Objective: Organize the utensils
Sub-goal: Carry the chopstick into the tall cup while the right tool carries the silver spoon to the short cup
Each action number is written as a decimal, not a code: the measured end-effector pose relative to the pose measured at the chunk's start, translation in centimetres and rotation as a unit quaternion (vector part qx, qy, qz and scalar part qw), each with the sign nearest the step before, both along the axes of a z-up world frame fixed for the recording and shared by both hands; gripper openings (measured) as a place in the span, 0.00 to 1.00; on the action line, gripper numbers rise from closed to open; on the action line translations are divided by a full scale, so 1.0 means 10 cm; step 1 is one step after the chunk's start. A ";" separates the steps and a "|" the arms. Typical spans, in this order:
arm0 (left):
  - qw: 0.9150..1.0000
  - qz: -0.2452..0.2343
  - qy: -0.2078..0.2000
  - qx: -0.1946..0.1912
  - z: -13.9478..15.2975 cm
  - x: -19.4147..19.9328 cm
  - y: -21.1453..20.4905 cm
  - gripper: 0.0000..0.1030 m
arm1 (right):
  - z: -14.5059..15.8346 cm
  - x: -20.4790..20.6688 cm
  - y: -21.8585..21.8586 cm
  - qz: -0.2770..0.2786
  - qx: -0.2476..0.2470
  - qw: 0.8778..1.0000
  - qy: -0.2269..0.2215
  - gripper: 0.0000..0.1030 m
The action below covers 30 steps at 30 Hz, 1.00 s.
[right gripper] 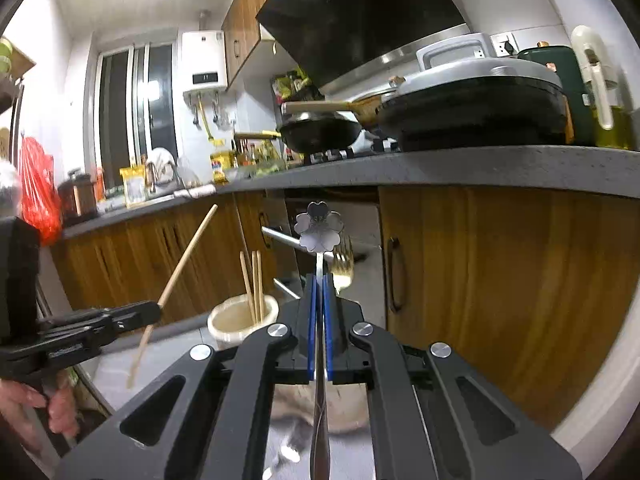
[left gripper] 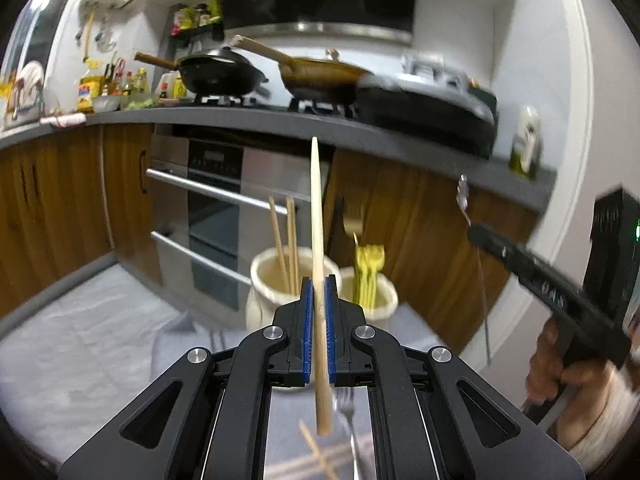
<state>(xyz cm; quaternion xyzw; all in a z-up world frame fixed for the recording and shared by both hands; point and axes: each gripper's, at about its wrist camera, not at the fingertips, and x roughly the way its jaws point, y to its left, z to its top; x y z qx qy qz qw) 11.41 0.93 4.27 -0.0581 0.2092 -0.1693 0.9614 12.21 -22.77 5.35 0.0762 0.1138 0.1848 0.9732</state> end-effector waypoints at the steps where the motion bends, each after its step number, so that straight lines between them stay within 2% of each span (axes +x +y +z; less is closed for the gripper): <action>1: 1.000 0.001 -0.005 -0.010 0.02 0.09 0.03 0.06 | 0.03 0.06 0.00 0.003 0.011 1.000 -0.005 0.03; 5: 0.999 0.002 -0.038 -0.022 0.11 0.35 0.01 0.06 | 0.11 0.35 0.00 0.006 0.056 0.998 -0.018 0.03; 9: 0.996 0.003 -0.068 -0.055 0.14 0.59 -0.01 0.06 | 0.10 0.57 0.01 0.001 0.090 0.995 -0.032 0.03; 12: 0.995 0.012 -0.088 -0.054 0.09 0.70 -0.06 0.06 | 0.03 0.71 0.05 -0.009 0.097 0.994 -0.049 0.03; 14: 0.994 0.025 -0.099 -0.040 0.03 0.74 -0.13 0.06 | -0.04 0.79 0.09 -0.021 0.093 0.994 -0.054 0.03; 20: 0.995 0.043 -0.085 -0.041 -0.21 0.85 -0.09 0.06 | -0.32 1.03 0.20 -0.016 0.074 0.997 -0.029 0.03; 30: 0.998 0.031 -0.045 -0.035 -0.44 0.74 0.01 0.06 | -0.54 0.97 0.26 0.024 0.031 0.999 -0.010 0.03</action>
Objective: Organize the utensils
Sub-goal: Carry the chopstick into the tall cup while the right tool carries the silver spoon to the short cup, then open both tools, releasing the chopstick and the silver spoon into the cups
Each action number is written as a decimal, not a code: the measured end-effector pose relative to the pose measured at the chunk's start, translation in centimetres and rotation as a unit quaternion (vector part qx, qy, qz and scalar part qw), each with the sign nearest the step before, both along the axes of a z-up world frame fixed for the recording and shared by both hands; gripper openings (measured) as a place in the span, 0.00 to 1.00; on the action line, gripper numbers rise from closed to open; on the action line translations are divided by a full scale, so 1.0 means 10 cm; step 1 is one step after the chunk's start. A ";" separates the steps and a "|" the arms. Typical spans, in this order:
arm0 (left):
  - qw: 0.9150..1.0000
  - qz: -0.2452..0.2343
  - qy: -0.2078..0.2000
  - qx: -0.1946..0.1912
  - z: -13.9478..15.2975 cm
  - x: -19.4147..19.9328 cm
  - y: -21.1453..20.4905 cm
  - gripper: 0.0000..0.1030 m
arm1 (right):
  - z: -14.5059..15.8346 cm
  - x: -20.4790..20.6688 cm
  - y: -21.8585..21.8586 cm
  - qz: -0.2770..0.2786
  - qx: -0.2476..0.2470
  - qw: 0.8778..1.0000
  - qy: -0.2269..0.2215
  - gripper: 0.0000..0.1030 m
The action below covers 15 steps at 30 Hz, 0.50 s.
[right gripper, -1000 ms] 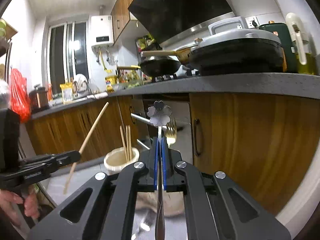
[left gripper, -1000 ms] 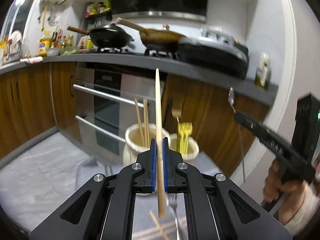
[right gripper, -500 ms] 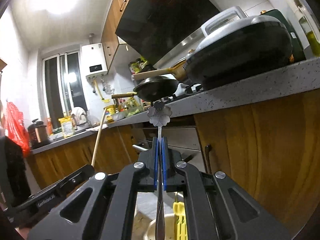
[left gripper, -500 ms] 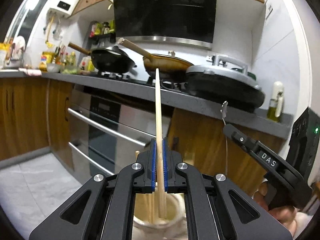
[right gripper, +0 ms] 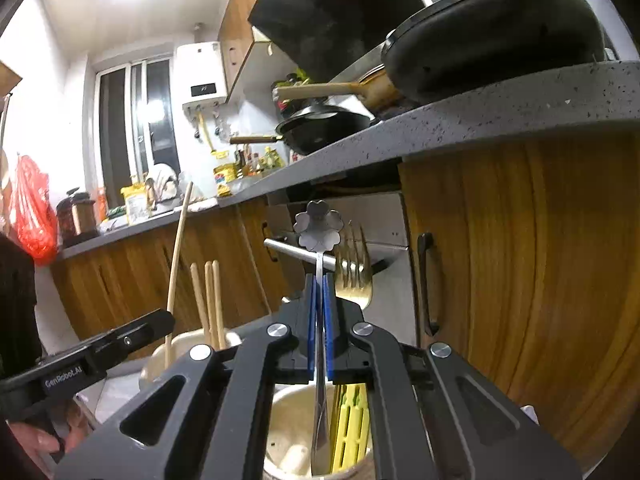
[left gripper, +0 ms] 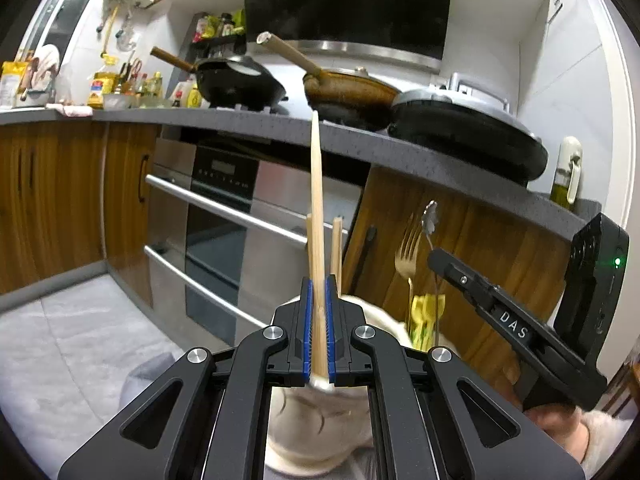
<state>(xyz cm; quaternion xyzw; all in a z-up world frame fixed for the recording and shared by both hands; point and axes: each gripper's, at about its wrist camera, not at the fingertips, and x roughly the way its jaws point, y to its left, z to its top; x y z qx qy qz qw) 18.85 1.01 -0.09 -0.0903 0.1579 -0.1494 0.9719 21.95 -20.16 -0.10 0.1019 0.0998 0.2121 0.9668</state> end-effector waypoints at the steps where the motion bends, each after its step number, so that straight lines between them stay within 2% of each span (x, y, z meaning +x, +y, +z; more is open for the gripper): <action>1: 1.000 0.002 0.003 0.006 -0.01 0.00 0.00 0.06 | -0.01 0.01 0.01 0.007 -0.003 1.000 0.004 0.03; 8: 1.000 0.004 0.020 0.017 -0.07 -0.07 0.05 0.06 | -0.11 0.00 0.13 0.046 -0.037 0.998 0.038 0.03; 15: 1.000 0.007 0.023 0.019 -0.05 -0.10 0.07 0.09 | -0.20 0.02 0.21 0.050 -0.060 0.995 0.067 0.04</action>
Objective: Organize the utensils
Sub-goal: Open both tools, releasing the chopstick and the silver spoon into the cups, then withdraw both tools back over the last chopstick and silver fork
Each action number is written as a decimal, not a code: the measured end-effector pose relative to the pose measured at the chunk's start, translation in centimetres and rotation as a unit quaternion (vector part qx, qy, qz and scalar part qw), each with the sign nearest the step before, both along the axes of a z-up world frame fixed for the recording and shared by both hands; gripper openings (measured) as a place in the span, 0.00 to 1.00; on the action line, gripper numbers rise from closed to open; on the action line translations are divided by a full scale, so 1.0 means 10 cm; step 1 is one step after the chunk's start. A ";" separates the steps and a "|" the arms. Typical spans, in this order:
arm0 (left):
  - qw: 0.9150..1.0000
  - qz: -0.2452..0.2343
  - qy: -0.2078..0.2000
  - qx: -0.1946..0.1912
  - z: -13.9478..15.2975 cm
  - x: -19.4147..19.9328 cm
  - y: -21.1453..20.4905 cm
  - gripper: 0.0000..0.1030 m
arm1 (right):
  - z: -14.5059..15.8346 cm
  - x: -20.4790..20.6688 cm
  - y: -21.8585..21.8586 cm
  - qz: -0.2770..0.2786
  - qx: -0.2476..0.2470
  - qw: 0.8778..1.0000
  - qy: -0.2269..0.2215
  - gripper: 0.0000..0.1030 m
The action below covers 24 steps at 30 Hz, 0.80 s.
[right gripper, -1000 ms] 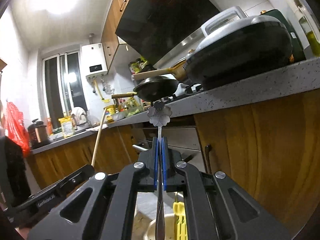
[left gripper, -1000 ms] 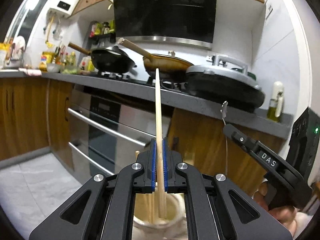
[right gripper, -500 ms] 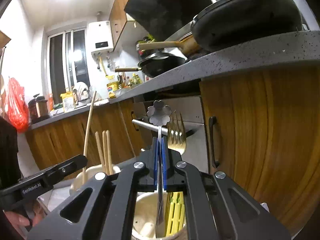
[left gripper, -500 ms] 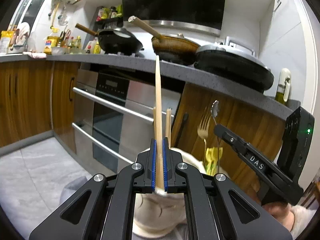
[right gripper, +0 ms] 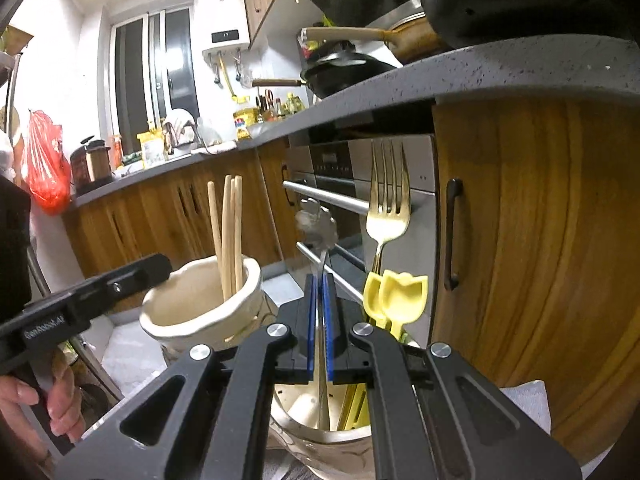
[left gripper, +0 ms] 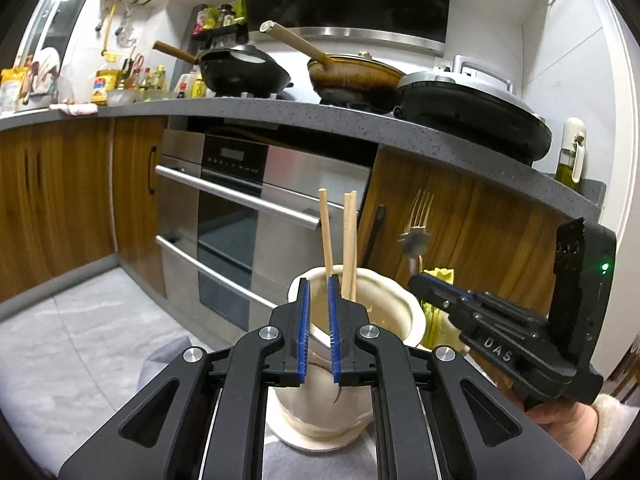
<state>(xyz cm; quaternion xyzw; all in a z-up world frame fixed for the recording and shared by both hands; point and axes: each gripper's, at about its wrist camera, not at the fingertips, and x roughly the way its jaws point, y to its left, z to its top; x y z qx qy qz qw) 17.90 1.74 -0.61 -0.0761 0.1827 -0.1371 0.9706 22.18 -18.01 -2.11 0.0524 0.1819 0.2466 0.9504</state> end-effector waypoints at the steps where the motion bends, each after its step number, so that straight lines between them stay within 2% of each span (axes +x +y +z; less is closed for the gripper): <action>1: 1.000 0.002 0.000 -0.001 0.00 -0.01 0.00 0.10 | -0.01 -0.01 -0.01 0.000 0.000 1.000 0.002 0.05; 2: 1.000 0.002 0.000 -0.001 0.01 -0.02 0.01 0.10 | 0.00 -0.02 -0.01 -0.003 -0.001 1.000 0.002 0.06; 4: 1.000 0.005 -0.001 -0.001 0.02 -0.06 0.02 0.11 | 0.02 -0.07 -0.03 -0.002 0.002 1.000 -0.002 0.18; 6: 1.000 0.007 -0.001 0.001 0.05 -0.11 0.02 0.12 | 0.06 -0.17 -0.05 -0.001 0.001 1.000 -0.010 0.21; 8: 1.000 0.011 -0.003 0.005 0.08 -0.17 0.03 0.17 | 0.11 -0.31 -0.09 -0.008 -0.003 1.000 -0.020 0.21; 9: 1.000 0.012 -0.004 0.006 0.10 -0.21 0.04 0.20 | 0.13 -0.36 -0.10 -0.011 -0.004 1.000 -0.020 0.24; 12: 1.000 0.017 -0.007 0.006 0.16 -0.33 0.07 0.24 | 0.18 -0.58 -0.19 -0.021 -0.001 1.000 -0.013 0.46; 14: 1.000 0.023 -0.008 0.011 0.19 -0.41 0.08 0.36 | 0.19 -0.69 -0.24 -0.025 0.000 1.000 -0.005 0.54; 15: 1.000 0.026 -0.009 0.014 0.19 -0.44 0.08 0.47 | 0.19 -0.76 -0.26 -0.029 -0.003 1.000 -0.002 0.59; 16: 0.999 0.031 -0.011 0.020 0.20 -0.51 0.07 0.54 | 0.19 -0.84 -0.28 -0.032 -0.010 0.999 0.001 0.65; 18: 0.999 0.038 -0.012 0.028 0.21 -0.60 0.07 0.57 | 0.19 -0.96 -0.31 -0.037 -0.023 0.999 0.000 0.75; 21: 0.998 0.047 -0.009 0.031 0.23 -0.73 0.08 0.75 | 0.20 -1.16 -0.36 -0.036 -0.034 0.999 -0.007 0.88; 24: 0.998 0.055 -0.005 0.032 0.26 -0.85 0.09 0.79 | 0.23 -1.33 -0.43 -0.036 -0.033 0.999 -0.013 0.94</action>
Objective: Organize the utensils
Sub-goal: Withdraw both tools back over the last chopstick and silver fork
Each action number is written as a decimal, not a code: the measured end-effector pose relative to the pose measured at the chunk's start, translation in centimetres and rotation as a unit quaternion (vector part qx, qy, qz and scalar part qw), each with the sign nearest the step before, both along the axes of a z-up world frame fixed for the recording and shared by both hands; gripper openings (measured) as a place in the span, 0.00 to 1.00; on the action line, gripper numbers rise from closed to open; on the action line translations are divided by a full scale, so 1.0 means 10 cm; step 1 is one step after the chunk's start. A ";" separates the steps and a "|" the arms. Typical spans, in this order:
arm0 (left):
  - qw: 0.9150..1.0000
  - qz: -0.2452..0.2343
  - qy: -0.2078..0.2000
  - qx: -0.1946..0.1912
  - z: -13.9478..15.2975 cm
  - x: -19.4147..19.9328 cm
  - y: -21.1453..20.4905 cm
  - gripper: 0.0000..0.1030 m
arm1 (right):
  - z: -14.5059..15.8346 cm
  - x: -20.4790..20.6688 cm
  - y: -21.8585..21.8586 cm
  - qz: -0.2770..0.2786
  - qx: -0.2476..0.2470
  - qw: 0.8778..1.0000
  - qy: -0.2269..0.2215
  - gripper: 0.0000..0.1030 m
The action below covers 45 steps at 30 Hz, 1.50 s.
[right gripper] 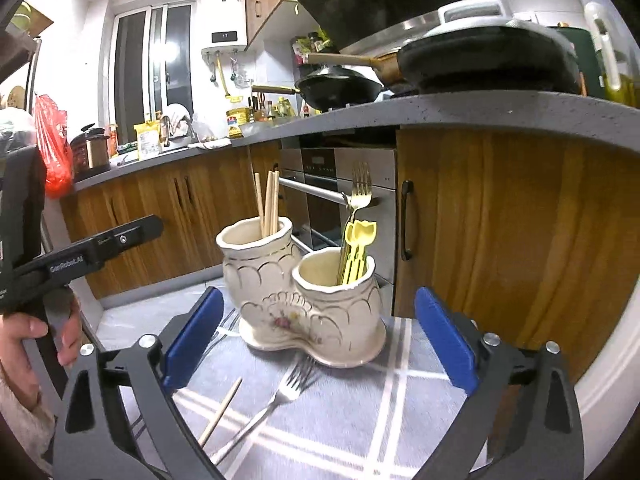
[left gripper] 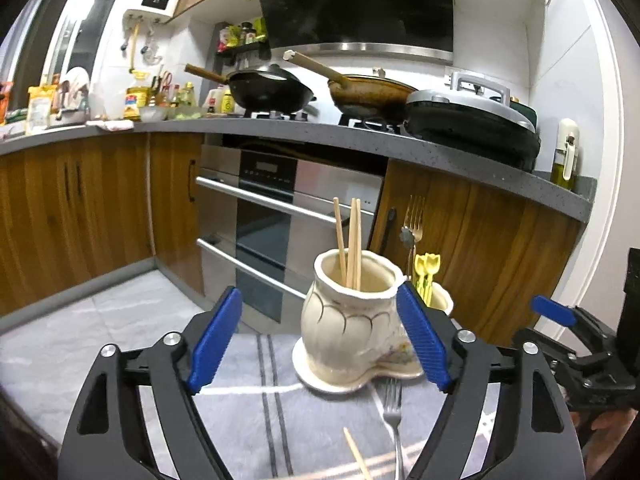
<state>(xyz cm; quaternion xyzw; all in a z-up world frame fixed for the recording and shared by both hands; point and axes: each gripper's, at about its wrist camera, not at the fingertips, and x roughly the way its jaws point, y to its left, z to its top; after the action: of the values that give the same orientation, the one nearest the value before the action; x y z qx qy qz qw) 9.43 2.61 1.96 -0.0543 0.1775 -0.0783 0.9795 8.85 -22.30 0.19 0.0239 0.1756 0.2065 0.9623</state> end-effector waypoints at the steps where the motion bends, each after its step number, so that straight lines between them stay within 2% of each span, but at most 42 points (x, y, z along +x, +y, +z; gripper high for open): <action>1: 1.000 0.005 0.002 0.003 0.01 -0.06 -0.01 0.80 | 0.01 -0.05 -0.03 -0.001 0.002 1.000 0.002 0.95; 4: 1.000 0.011 0.005 0.005 0.04 -0.20 -0.03 0.89 | 0.01 -0.17 -0.11 -0.010 0.006 1.000 0.006 0.95; 15: 0.998 -0.006 0.034 0.045 0.06 -0.65 -0.25 0.89 | -0.08 -0.50 -0.29 -0.028 -0.003 0.999 0.028 0.95; 28: 0.995 -0.008 0.075 0.062 -0.14 -0.83 -0.34 0.89 | -0.18 -0.73 -0.33 -0.035 -0.024 0.998 0.043 0.95; 37: 0.984 0.004 0.159 0.081 -0.54 -0.72 -0.36 0.89 | -0.32 -0.68 -0.35 -0.045 -0.039 0.996 0.067 0.95; 42: 0.976 -0.008 0.199 0.084 -0.76 -0.66 -0.42 0.89 | -0.42 -0.58 -0.40 -0.057 -0.036 0.994 0.091 0.95; 45: 0.969 -0.016 0.223 0.100 -0.91 -0.62 -0.50 0.89 | -0.47 -0.54 -0.42 -0.060 -0.031 0.992 0.103 0.95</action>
<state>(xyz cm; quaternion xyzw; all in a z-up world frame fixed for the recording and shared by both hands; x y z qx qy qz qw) 3.24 -2.37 -7.14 0.0306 0.3994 -0.0617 0.9142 3.43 -26.54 -4.50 0.0255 0.2781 0.1398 0.9500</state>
